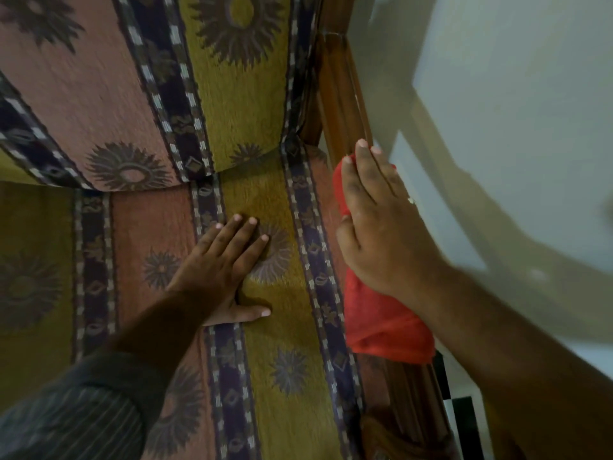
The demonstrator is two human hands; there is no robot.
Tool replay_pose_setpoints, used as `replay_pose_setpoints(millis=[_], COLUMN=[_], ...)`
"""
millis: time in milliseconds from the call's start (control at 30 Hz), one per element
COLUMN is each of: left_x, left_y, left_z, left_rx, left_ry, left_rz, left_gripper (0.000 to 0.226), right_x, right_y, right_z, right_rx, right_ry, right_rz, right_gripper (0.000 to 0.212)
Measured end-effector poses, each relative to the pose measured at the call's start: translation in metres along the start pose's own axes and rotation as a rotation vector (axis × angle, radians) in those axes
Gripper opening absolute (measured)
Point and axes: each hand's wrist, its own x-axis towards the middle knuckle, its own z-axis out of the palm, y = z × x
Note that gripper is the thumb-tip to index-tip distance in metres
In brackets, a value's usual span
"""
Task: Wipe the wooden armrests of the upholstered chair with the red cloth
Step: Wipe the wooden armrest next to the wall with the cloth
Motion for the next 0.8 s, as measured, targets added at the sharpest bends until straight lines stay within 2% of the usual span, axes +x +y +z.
replay_pose_setpoints(millis=[167, 333, 433, 667, 800], left_x=[0.002, 0.003, 0.003, 0.001, 0.002], left_y=[-0.003, -0.003, -0.004, -0.002, -0.002], left_z=[0.003, 0.013, 0.017, 0.003, 0.002], left_rx=[-0.020, -0.028, -0.016, -0.037, -0.040], left_ry=[0.029, 0.021, 0.019, -0.002, -0.021], left_rz=[-0.002, -0.003, -0.004, -0.011, -0.016], left_gripper=[0.121, 0.122, 0.122, 0.122, 0.121], right_x=[0.049, 0.118, 0.126, 0.058, 0.080], right_y=[0.006, 0.020, 0.023, 0.015, 0.016], right_z=[-0.007, -0.014, -0.012, -0.016, -0.014], right_rx=[0.070, 0.259, 0.245, 0.216, 0.169], right_ry=[0.055, 0.216, 0.180, 0.094, 0.087], right_rz=[0.004, 0.219, 0.215, 0.123, 0.091], right_gripper=[0.066, 0.061, 0.060, 0.065, 0.067])
